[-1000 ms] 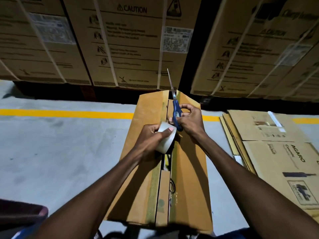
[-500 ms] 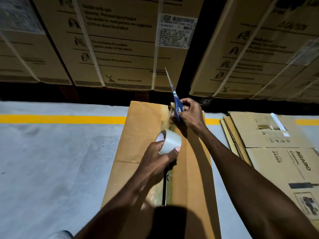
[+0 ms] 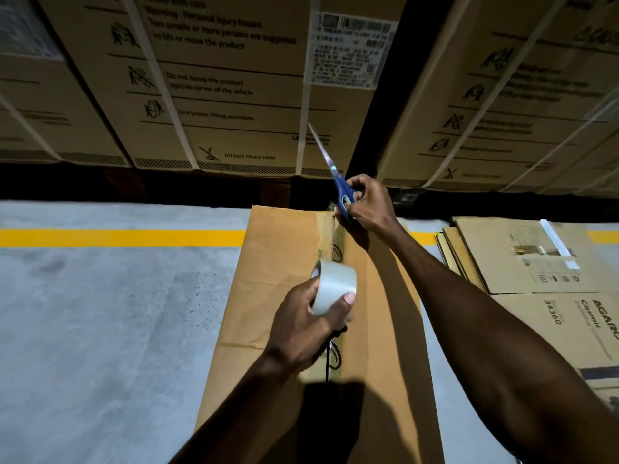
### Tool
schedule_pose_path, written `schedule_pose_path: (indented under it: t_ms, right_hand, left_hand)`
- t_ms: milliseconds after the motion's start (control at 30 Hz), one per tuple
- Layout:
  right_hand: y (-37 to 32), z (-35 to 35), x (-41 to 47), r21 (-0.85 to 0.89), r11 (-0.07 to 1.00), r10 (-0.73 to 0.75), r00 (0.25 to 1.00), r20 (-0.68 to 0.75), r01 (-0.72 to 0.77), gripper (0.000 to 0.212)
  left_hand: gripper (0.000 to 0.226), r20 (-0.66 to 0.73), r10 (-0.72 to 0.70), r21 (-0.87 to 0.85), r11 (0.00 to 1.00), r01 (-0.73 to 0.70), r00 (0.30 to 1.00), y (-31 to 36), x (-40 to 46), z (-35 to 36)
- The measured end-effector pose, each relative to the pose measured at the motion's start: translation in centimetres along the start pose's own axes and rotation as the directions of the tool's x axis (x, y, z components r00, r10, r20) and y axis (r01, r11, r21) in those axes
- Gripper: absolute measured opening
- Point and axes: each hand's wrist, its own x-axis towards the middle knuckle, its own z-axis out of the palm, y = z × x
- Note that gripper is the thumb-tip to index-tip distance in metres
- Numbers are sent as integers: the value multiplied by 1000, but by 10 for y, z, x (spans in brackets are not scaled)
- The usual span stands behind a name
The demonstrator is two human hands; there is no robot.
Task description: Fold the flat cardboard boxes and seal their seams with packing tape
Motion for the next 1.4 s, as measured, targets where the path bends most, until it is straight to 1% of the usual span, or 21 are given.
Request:
schedule_pose_path:
  t_ms: [100,200,300,367,467,533,733,933,1067,1133,1200,1267,1333,1367,1400]
  right_hand:
    - [5,3,5,4,1000,21,999,-32,-21,45]
    - [1,1,12,-16,1000,4,999,-45,-5,45]
    - [-7,1,21,-4,1000,-16,999,-28,16,46]
    - [-10,7,23,-58,997,-43,999,-13,42,45]
    - [-4,18,22,-152,987,-51,998,-40,44,40]
    - [1,23,20,-181,983,-47,998,-44,38,38]
    - [-7,9,35,-176,984,-19,1000,-5,18,42]
    - [-15,1,38,-215,976,-22,997,72,37,39]
    - [-12,10,39,-181,983,-27,997,76,41,38]
    - [-7,15,39,-203,978,-30,996,83,46,34]
    - [1,20,40,-238,971,21,995,98,3,29]
    - [6,24,44,-273,959,118,983,144,-75,18]
    - [6,28,49,-411,905,217,953,213,-114,7]
    - [7,31,50,-473,873,247,944,218,-119,6]
    - [8,33,50,-479,869,250,944,213,-122,6]
  left_hand:
    - [43,-49,-16,-62,998,13,999,5,0,8]
    - [44,-23,18,-49,999,-19,1000,-2,0,8]
    - [33,-3,35,-123,992,-35,999,-5,1,4]
    - [31,-19,34,-148,988,-36,999,-2,2,6]
    - [31,-53,4,-190,982,-14,999,-1,3,12]
    - [34,-61,-10,-180,984,-1,998,-2,3,11]
    - [26,-34,-16,-163,987,10,999,-3,6,7]
    - [34,-37,-33,-131,991,28,999,-5,9,10]
    - [27,-58,-22,-133,991,14,998,-2,8,10]
    - [25,-61,-27,-132,991,18,998,0,8,10]
    - [25,-54,-41,-126,991,34,998,-1,9,10]
    - [30,-36,-54,-120,992,49,998,-3,9,10]
    - [37,-5,-47,-110,993,46,999,-6,8,10]
    - [38,7,-42,-100,994,42,999,-7,8,9]
    - [37,15,-35,-89,995,36,999,-6,8,8]
